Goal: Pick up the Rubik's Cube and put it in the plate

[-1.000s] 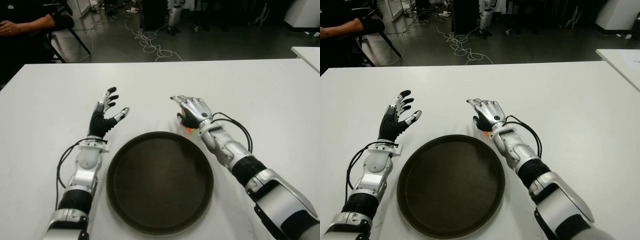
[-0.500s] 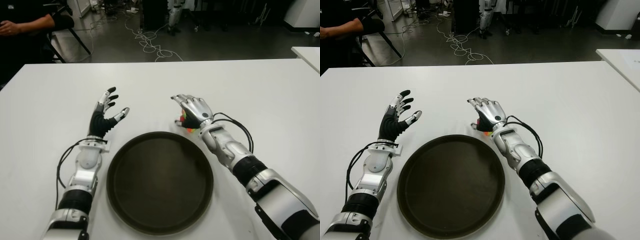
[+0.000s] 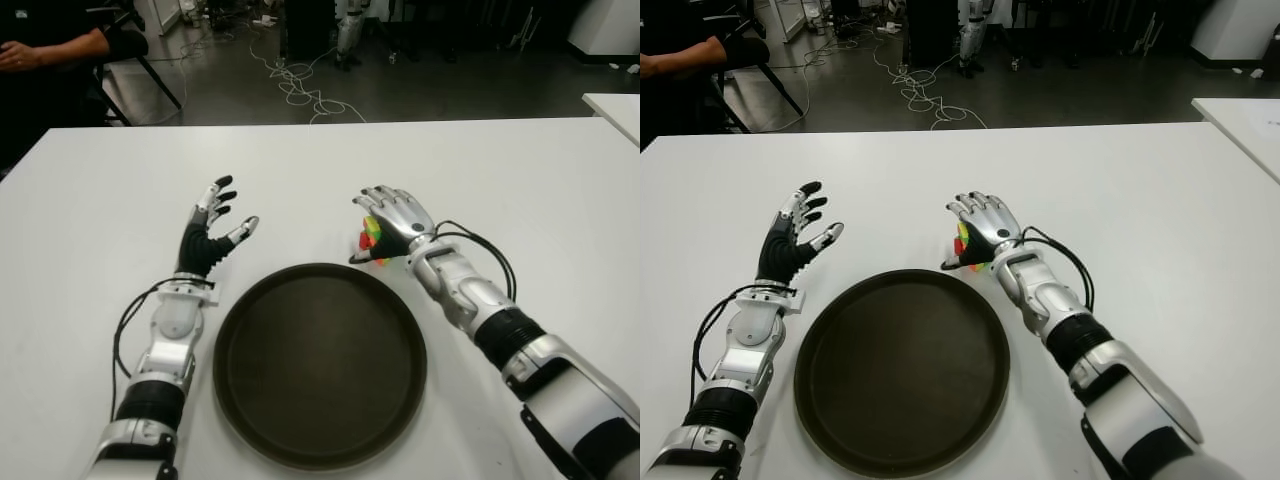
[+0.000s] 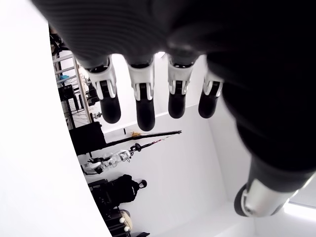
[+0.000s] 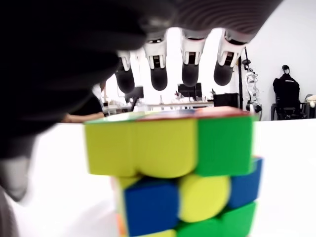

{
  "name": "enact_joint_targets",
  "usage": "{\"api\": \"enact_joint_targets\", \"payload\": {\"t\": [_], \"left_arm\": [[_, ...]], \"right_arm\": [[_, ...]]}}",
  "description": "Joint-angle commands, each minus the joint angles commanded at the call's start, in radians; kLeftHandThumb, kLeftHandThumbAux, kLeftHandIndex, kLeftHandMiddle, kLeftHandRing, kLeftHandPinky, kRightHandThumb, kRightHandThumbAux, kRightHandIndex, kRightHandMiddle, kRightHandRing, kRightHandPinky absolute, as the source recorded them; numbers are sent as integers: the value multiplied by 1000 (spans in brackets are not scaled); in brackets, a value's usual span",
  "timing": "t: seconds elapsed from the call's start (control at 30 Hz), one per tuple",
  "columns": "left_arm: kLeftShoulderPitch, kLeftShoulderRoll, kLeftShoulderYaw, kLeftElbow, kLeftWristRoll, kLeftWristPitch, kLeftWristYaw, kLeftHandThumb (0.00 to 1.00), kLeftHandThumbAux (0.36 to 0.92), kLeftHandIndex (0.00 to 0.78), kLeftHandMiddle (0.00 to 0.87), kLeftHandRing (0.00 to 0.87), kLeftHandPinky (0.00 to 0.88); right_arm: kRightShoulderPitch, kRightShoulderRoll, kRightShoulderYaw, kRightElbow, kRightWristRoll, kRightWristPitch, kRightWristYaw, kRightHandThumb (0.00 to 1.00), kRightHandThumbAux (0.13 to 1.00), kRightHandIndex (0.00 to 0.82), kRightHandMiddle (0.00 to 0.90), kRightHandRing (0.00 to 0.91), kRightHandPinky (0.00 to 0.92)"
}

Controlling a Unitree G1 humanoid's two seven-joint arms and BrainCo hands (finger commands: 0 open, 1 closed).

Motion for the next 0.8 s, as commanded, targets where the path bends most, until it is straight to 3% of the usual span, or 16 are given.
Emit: {"api": "enact_joint_targets", "payload": {"t": [0.43, 0.63, 0.8], "left_arm": [[1, 2, 3, 4, -7, -10, -7, 153, 675, 100, 112, 121, 141], [2, 1, 4, 0, -14, -6, -15, 143, 686, 91, 108, 116, 135], [4, -2, 7, -6, -20, -2, -21, 141, 695, 92, 106, 109, 126]], "right_arm": [[-14, -67, -15, -68, 23, -33, 111, 0, 466, 0, 0, 0, 0], [-27, -98, -37, -48, 46, -81, 130, 0, 528, 0, 0, 0, 0], [-17, -121, -64, -76, 78, -108, 165, 0, 655, 0, 0, 0, 0]]}}
